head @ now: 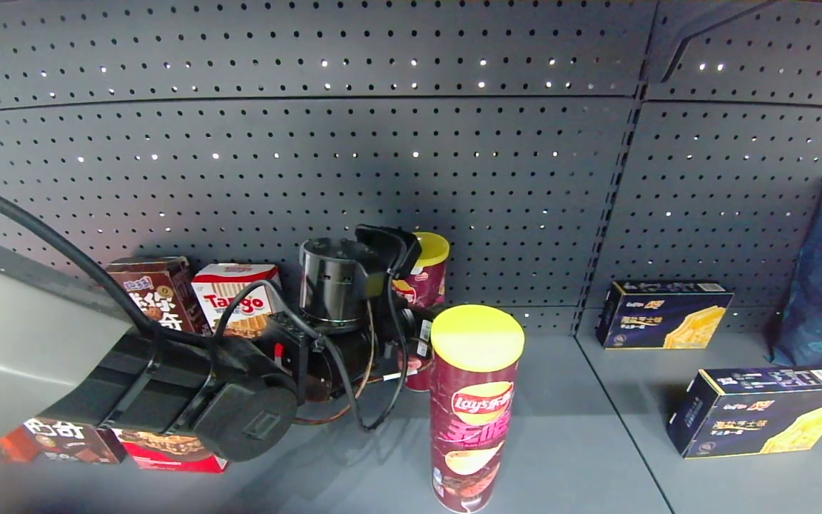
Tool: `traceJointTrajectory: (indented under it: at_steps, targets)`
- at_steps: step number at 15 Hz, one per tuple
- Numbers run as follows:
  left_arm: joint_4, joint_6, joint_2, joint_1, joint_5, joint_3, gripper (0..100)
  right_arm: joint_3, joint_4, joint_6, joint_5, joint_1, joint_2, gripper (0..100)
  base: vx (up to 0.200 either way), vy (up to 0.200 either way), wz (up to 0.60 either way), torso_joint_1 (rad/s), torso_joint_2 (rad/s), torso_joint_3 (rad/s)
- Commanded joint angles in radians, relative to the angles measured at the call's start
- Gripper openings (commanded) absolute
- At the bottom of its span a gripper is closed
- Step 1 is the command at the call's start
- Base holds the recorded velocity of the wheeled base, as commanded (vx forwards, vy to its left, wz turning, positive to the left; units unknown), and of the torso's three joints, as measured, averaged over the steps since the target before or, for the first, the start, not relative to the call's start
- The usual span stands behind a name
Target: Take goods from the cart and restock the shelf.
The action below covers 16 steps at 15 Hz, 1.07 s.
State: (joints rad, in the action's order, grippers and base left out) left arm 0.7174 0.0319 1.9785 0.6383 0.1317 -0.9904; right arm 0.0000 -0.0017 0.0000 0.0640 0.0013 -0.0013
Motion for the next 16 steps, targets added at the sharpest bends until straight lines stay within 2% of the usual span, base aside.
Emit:
traceJointTrajectory:
  at_steps: [1, 8, 9, 12, 16]
  targets:
    - [0.000, 0.000, 0.000, -0.002, 0.000, 0.006, 0, 0.000, 0.000, 0.000, 0.000, 0.000, 0.001, 100, 0.000, 0.000, 0.00, 0.000, 0.00, 0.000]
    - [0.004, -0.001, 0.000, 0.001, 0.003, 0.022, 0, 0.000, 0.000, 0.000, 0.000, 0.000, 0.001, 100, 0.000, 0.000, 0.00, 0.000, 0.00, 0.000]
    - [0.010, -0.001, 0.000, 0.001, 0.003, 0.022, 100, 0.000, 0.000, 0.000, 0.000, 0.000, 0.001, 100, 0.000, 0.000, 0.00, 0.000, 0.00, 0.000]
    - [0.016, -0.001, -0.003, 0.001, 0.003, 0.045, 100, 0.000, 0.000, 0.000, 0.000, 0.000, 0.001, 100, 0.000, 0.000, 0.00, 0.000, 0.00, 0.000]
    - [0.013, -0.004, -0.087, 0.006, 0.002, 0.130, 100, 0.000, 0.000, 0.000, 0.000, 0.000, 0.001, 100, 0.000, 0.000, 0.00, 0.000, 0.00, 0.000]
